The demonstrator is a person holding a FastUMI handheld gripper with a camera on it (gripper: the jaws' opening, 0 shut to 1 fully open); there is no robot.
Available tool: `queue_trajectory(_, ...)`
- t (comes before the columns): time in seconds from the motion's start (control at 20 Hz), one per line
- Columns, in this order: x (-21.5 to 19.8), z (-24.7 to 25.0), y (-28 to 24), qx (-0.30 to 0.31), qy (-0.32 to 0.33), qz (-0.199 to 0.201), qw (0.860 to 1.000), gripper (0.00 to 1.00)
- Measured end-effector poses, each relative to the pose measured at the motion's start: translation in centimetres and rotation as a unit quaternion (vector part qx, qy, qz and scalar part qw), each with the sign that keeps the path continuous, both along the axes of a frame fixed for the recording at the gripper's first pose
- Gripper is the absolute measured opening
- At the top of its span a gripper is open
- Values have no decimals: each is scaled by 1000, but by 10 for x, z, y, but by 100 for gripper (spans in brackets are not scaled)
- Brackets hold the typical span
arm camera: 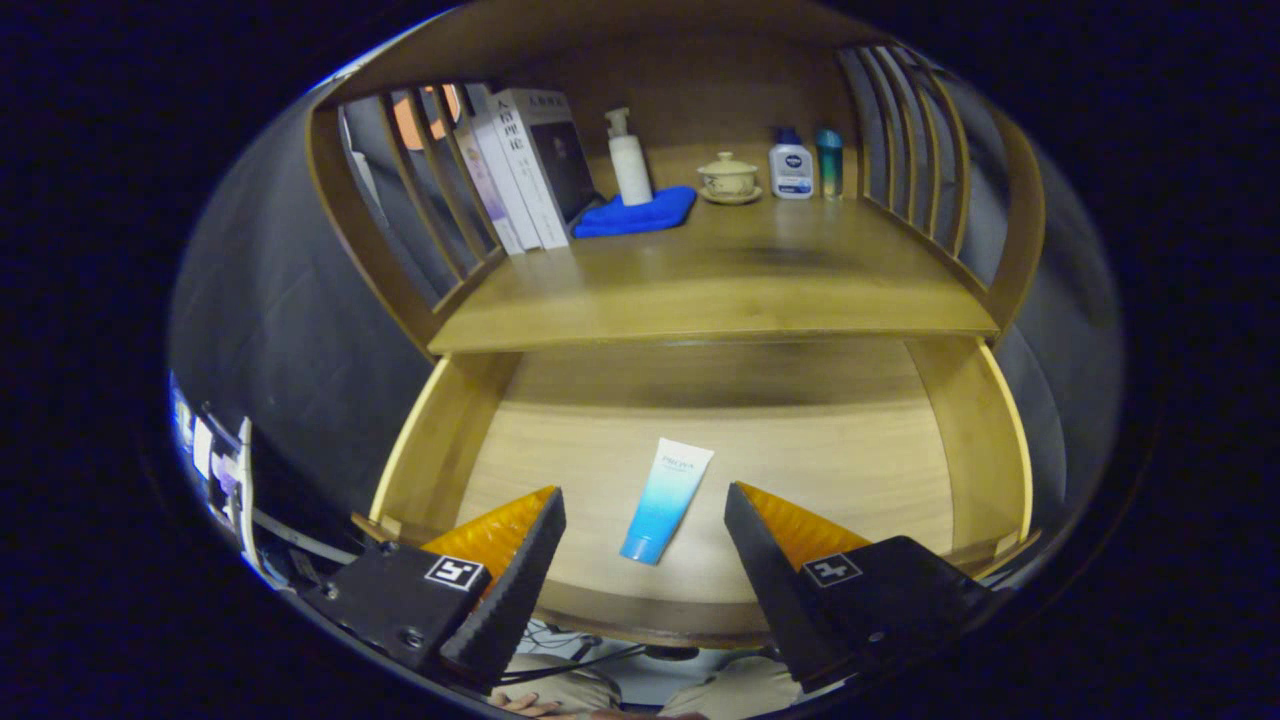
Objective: Pull open the drawer, take out the items inside it, and place them on the countertop above the cabinet.
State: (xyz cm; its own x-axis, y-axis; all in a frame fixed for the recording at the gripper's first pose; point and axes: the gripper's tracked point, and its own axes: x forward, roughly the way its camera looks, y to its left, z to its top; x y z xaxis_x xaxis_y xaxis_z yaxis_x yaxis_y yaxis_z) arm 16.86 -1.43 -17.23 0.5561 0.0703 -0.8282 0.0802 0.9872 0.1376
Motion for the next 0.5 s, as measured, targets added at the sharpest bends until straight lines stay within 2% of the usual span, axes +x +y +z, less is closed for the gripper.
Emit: queue_trajectory(0.5,19,-54,13,2,127,-34,991,98)
